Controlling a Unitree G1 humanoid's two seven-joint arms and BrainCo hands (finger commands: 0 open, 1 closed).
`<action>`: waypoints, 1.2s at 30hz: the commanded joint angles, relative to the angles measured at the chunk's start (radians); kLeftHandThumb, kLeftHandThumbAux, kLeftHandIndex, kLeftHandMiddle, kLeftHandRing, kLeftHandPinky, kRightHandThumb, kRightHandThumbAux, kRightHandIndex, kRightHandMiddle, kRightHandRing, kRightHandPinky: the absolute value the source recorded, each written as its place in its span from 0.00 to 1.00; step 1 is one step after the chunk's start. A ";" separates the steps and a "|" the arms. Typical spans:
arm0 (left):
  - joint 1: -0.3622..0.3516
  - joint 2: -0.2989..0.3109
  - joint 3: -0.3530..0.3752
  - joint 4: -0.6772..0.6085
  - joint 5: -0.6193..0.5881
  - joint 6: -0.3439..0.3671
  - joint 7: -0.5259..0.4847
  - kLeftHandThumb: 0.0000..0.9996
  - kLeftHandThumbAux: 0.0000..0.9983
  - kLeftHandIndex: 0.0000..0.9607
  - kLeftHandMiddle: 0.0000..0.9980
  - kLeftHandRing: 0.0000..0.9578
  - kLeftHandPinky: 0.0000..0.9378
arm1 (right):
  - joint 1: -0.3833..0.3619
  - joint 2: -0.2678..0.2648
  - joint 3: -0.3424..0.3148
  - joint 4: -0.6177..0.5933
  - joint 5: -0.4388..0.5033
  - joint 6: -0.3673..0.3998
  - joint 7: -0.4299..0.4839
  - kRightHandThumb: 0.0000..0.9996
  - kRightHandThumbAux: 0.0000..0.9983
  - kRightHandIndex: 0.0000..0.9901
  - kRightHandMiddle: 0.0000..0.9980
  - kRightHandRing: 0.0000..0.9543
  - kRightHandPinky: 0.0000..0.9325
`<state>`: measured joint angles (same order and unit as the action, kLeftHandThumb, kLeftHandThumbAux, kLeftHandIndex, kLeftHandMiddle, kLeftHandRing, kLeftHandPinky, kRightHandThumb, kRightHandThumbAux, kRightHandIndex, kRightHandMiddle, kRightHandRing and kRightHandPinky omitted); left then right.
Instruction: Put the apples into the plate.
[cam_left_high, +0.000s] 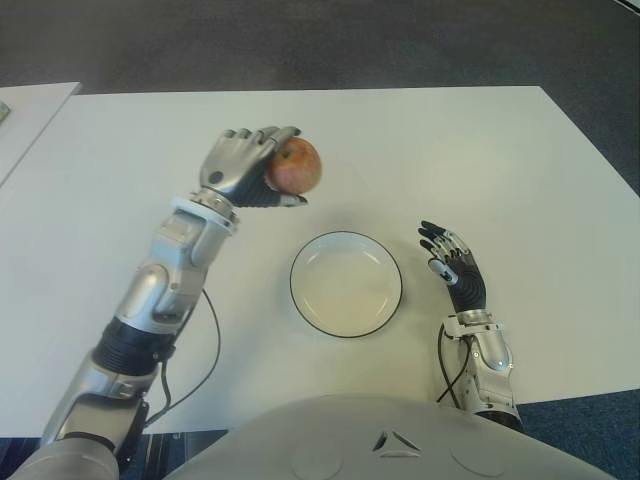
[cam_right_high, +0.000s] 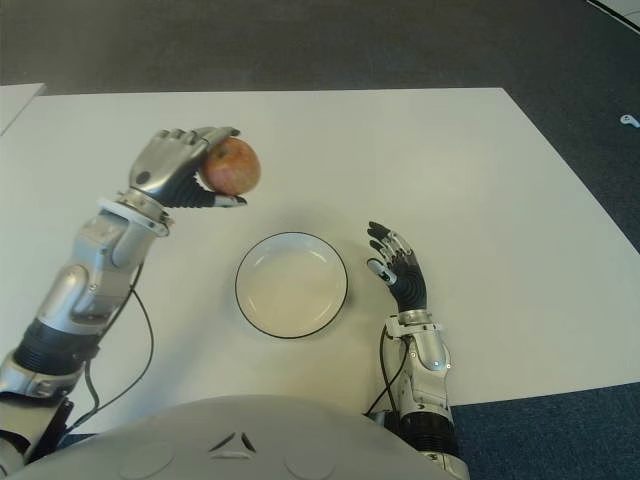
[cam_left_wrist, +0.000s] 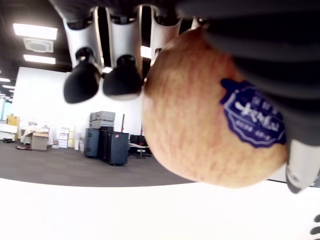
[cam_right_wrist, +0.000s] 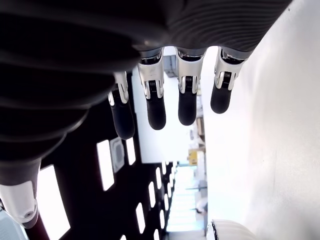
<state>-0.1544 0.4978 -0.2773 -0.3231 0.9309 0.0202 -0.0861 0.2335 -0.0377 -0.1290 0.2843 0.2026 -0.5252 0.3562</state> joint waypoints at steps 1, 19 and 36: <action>0.044 -0.041 -0.065 -0.008 0.089 0.020 -0.009 0.75 0.70 0.46 0.85 0.88 0.82 | 0.091 0.034 0.014 0.114 0.011 0.048 -0.001 0.25 0.56 0.24 0.20 0.15 0.16; 0.115 -0.068 -0.185 0.038 0.263 -0.013 0.010 0.75 0.69 0.46 0.87 0.90 0.90 | 0.091 0.039 0.012 0.104 0.036 0.061 0.011 0.24 0.56 0.26 0.21 0.15 0.16; 0.138 -0.124 -0.263 0.160 0.297 -0.014 0.100 0.75 0.69 0.46 0.84 0.89 0.89 | 0.094 0.043 0.015 0.092 0.050 0.084 0.015 0.26 0.55 0.25 0.22 0.15 0.15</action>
<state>-0.0159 0.3752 -0.5348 -0.1798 1.2135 0.0103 -0.0217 0.2345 -0.0390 -0.1277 0.2769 0.2305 -0.5097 0.3752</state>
